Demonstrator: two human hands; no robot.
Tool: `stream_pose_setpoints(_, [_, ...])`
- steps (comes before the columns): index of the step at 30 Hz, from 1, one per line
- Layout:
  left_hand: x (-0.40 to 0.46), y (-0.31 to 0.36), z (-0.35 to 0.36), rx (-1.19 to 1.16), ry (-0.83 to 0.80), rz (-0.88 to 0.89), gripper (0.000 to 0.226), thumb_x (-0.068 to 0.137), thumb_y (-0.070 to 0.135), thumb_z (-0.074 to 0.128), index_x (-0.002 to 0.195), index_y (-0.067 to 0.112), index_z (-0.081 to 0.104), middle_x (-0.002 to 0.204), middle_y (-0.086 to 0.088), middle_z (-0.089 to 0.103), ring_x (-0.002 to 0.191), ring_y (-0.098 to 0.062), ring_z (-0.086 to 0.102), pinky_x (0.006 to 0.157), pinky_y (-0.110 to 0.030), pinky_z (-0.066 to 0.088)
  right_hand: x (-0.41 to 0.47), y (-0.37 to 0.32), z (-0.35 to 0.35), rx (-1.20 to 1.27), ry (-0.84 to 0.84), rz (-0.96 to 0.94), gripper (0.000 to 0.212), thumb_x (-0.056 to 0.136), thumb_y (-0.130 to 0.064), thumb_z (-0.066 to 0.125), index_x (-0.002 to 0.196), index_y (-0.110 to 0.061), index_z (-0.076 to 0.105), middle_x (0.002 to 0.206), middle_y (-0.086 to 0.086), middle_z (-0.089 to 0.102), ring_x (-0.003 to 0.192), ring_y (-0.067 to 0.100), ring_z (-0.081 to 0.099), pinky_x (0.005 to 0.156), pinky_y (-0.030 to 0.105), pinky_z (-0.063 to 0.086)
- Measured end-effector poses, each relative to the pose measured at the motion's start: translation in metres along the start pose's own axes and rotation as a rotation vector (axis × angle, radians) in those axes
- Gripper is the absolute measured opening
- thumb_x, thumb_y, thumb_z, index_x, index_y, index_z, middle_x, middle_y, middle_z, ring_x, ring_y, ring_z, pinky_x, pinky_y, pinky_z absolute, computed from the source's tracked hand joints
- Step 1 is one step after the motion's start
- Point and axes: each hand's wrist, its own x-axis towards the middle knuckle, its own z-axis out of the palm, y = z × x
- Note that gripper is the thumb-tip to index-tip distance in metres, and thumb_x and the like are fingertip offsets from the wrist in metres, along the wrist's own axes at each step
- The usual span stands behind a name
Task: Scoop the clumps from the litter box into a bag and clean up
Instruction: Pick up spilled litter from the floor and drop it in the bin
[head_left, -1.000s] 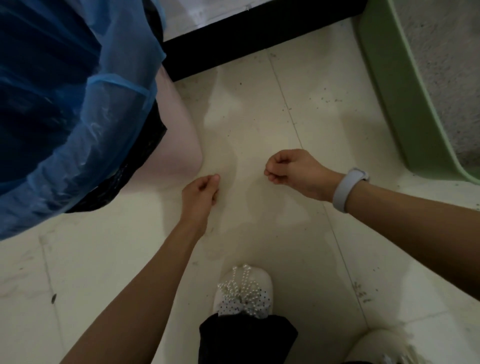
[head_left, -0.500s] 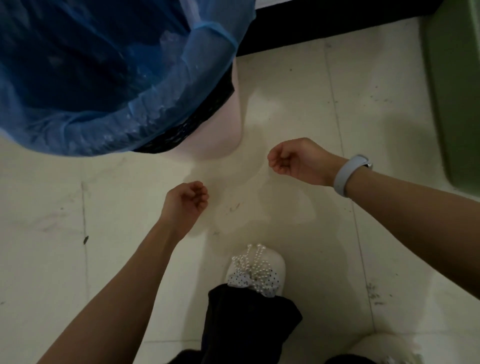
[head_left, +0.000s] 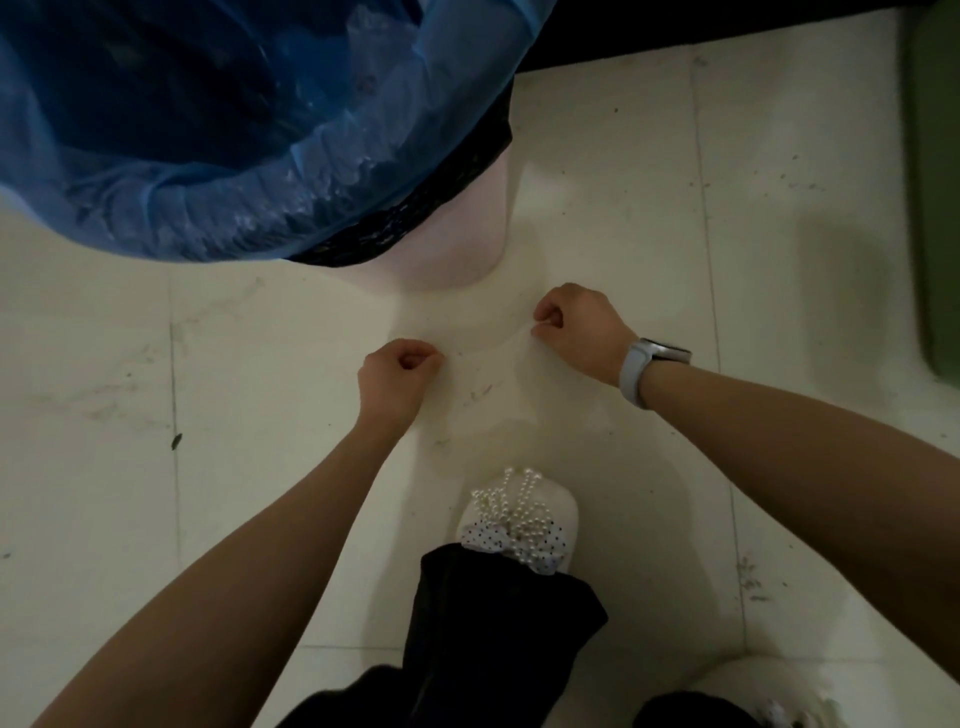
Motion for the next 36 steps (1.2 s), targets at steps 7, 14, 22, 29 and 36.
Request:
stream_pose_setpoints(7, [0.003, 0.009, 0.012, 0.067, -0.067, 0.095, 0.011, 0.077, 0.018, 0.074, 0.083, 0.018, 0.065, 0.064, 0.01, 0.053, 0.059, -0.002, 0.048, 0.056, -0.002, 0.036, -0.001, -0.004, 0.01, -0.145, 0.007, -0.06, 0.022, 0.093, -0.012, 0.046, 0.103, 0.002, 0.059, 0.11, 0.018, 0.055, 0.105, 0.032, 0.049, 0.086, 0.035, 0.036])
stream_pose_setpoints(14, [0.004, 0.005, 0.017, 0.21, -0.098, 0.219, 0.005, 0.08, 0.015, 0.07, 0.081, 0.014, 0.065, 0.063, 0.01, 0.048, 0.06, -0.005, 0.044, 0.055, -0.01, 0.034, -0.001, -0.003, 0.017, -0.21, 0.038, -0.115, 0.021, 0.092, 0.0, 0.042, 0.108, 0.004, 0.054, 0.115, 0.022, 0.051, 0.106, 0.033, 0.046, 0.083, 0.032, 0.032])
stream_pose_setpoints(22, [0.008, 0.004, 0.02, 0.288, -0.099, 0.263, 0.008, 0.087, 0.018, 0.062, 0.082, 0.011, 0.063, 0.062, 0.01, 0.045, 0.058, -0.004, 0.042, 0.053, -0.016, 0.03, -0.001, -0.004, -0.012, 0.901, 0.043, 0.297, 0.02, 0.086, 0.008, 0.051, 0.074, -0.008, 0.055, 0.068, 0.006, 0.055, 0.061, 0.013, 0.05, 0.059, 0.018, 0.045])
stream_pose_setpoints(29, [-0.002, 0.018, 0.01, -0.519, -0.099, -0.159, 0.031, 0.096, 0.019, 0.05, 0.066, 0.013, 0.047, 0.059, 0.004, 0.035, 0.053, -0.009, 0.031, 0.05, -0.02, 0.03, -0.004, -0.001, -0.02, 1.034, 0.001, 0.333, 0.035, 0.082, 0.013, 0.03, 0.064, -0.003, 0.056, 0.062, 0.01, 0.048, 0.054, 0.017, 0.04, 0.048, 0.021, 0.031])
stream_pose_setpoints(36, [-0.033, 0.035, -0.011, -1.013, -0.213, -0.246, 0.026, 0.098, 0.015, 0.044, 0.074, 0.012, 0.052, 0.065, 0.002, 0.052, 0.057, -0.007, 0.047, 0.051, -0.016, 0.039, -0.023, -0.008, -0.022, 1.069, -0.436, 0.394, 0.03, 0.092, -0.007, 0.038, 0.067, -0.004, 0.054, 0.059, 0.006, 0.044, 0.051, 0.012, 0.038, 0.046, 0.018, 0.03])
